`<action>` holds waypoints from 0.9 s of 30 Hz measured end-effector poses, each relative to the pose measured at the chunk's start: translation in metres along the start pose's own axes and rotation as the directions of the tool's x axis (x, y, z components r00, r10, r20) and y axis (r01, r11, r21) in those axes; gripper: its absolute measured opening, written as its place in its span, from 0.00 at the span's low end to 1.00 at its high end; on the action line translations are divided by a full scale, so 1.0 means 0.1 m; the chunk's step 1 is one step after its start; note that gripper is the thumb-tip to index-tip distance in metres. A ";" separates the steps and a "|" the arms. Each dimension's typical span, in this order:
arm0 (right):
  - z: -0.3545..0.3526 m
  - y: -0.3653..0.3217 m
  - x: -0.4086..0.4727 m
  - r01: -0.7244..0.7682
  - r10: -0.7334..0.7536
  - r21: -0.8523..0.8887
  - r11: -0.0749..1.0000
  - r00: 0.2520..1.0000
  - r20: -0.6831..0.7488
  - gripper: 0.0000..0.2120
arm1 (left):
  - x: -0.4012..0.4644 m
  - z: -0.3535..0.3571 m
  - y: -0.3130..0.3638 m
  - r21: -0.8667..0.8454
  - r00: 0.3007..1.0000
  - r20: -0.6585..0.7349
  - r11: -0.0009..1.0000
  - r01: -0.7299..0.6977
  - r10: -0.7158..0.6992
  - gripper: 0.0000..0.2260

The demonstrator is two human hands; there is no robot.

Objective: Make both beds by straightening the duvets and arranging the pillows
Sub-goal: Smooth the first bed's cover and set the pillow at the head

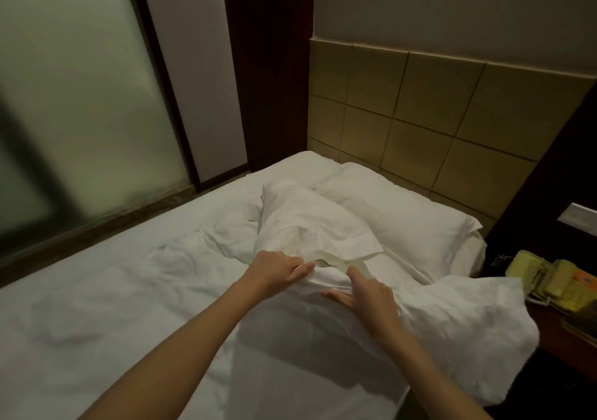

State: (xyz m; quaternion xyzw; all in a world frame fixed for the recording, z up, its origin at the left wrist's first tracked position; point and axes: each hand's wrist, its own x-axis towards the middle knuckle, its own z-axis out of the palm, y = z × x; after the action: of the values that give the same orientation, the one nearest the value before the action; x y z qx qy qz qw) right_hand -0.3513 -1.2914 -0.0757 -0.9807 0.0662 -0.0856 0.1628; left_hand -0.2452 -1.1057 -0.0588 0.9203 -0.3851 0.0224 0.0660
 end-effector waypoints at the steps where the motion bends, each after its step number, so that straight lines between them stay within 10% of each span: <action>1: 0.00 -0.01 -0.05 0.009 -0.009 -0.008 1.000 1.000 0.011 0.27 | -0.07 0.02 0.02 -0.010 1.000 -0.010 1.000 0.007 -0.007 0.36; 27: 0.36 -2.38 -2.06 0.067 -0.068 -0.019 0.998 0.996 -0.061 0.29 | -3.10 -0.31 -0.68 -0.079 1.000 -0.024 0.997 0.013 -0.015 0.22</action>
State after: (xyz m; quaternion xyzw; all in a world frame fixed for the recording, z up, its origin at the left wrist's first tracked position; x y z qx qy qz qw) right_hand -0.5215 -1.0247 -0.0611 -0.9806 0.0389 -0.1205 0.1496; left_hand -0.4142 -0.8361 -0.0642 0.9192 -0.3785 0.0180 0.1068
